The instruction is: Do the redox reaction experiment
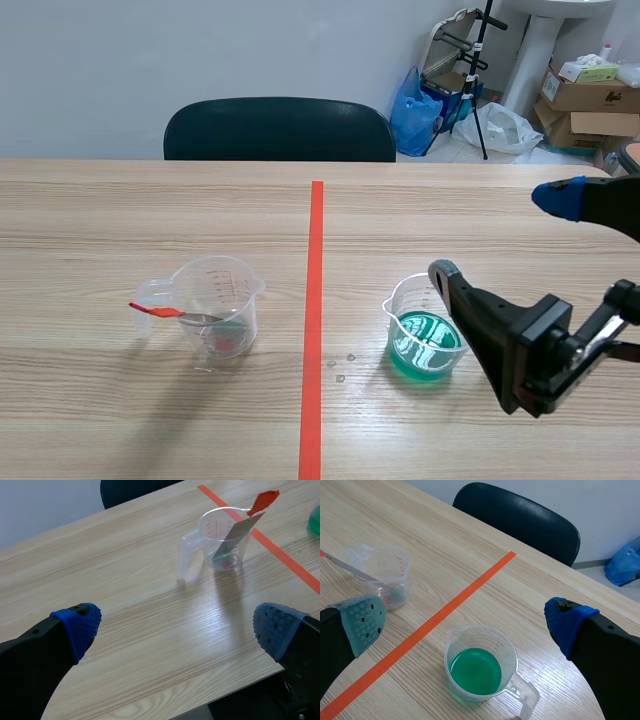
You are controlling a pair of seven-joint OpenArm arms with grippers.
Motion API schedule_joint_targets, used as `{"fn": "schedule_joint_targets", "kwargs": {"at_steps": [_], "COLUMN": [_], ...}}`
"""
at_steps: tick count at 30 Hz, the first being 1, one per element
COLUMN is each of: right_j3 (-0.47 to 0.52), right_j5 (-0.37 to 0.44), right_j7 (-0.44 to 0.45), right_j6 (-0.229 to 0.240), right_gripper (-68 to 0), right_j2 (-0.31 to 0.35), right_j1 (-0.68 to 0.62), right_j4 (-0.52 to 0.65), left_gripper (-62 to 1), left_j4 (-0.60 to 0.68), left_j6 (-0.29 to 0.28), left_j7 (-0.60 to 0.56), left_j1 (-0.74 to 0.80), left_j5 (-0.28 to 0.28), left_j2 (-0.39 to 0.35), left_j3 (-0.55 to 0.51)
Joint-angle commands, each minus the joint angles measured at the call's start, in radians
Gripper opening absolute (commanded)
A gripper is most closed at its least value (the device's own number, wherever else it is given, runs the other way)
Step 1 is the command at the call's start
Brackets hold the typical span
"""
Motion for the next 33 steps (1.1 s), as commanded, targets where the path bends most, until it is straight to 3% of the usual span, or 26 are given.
{"fn": "schedule_joint_targets", "kwargs": {"at_steps": [1, 7, 33], "right_j3": [0.003, 0.003, 0.003], "right_j5": [0.011, 0.011, 0.01], "right_j7": [0.013, 0.011, 0.011], "right_j6": [-0.003, -0.003, -0.003], "right_gripper": [0.4, 0.4, 0.4], "right_j2": [0.003, 0.003, 0.003], "right_j1": [0.001, 0.001, 0.001], "right_j4": [0.017, 0.017, 0.017], "left_gripper": [1.4, 1.4, 1.4], "left_j4": [0.041, 0.098, 0.098], "left_j6": [-0.01, -0.012, -0.008], "left_j7": [0.013, 0.045, 0.049], "left_j1": [0.024, 0.061, 0.045], "left_j5": [-0.024, -0.078, -0.077], "left_j2": [-0.016, -0.051, -0.05], "left_j3": [-0.013, -0.018, -0.018]}}
